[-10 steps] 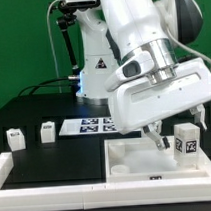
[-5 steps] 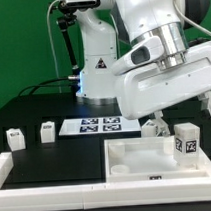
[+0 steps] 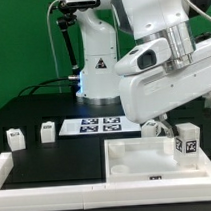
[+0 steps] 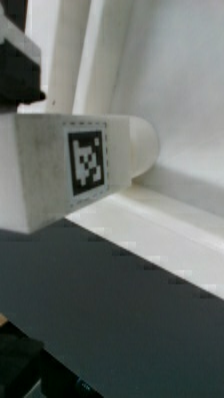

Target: Assemble square table

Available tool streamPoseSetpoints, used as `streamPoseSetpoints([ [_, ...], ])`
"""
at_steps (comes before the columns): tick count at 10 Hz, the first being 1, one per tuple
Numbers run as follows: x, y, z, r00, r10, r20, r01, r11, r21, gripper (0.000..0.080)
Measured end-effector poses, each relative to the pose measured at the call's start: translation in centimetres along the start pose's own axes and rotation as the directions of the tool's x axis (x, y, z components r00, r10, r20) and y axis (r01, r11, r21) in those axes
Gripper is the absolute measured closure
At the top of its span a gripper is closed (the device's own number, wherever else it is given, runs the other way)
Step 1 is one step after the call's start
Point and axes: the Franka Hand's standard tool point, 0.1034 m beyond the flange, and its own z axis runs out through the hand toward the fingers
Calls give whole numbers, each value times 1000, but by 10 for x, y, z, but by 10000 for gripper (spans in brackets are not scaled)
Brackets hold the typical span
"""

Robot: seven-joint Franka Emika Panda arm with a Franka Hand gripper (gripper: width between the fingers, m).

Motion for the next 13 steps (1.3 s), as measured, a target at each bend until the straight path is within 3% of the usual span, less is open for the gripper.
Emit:
streamPoseSetpoints([
  [2, 2, 13, -7, 999, 46, 25, -44, 996, -80, 150],
  [3, 5, 11, -6, 997, 77, 8, -76, 991, -108, 150],
  [4, 5, 10, -2, 995, 92, -32, -95, 988, -119, 150],
  [9, 1, 9, 1, 996, 91, 19, -89, 990, -109, 150],
  [13, 14, 21, 10, 994, 104, 43, -99, 990, -103, 150],
])
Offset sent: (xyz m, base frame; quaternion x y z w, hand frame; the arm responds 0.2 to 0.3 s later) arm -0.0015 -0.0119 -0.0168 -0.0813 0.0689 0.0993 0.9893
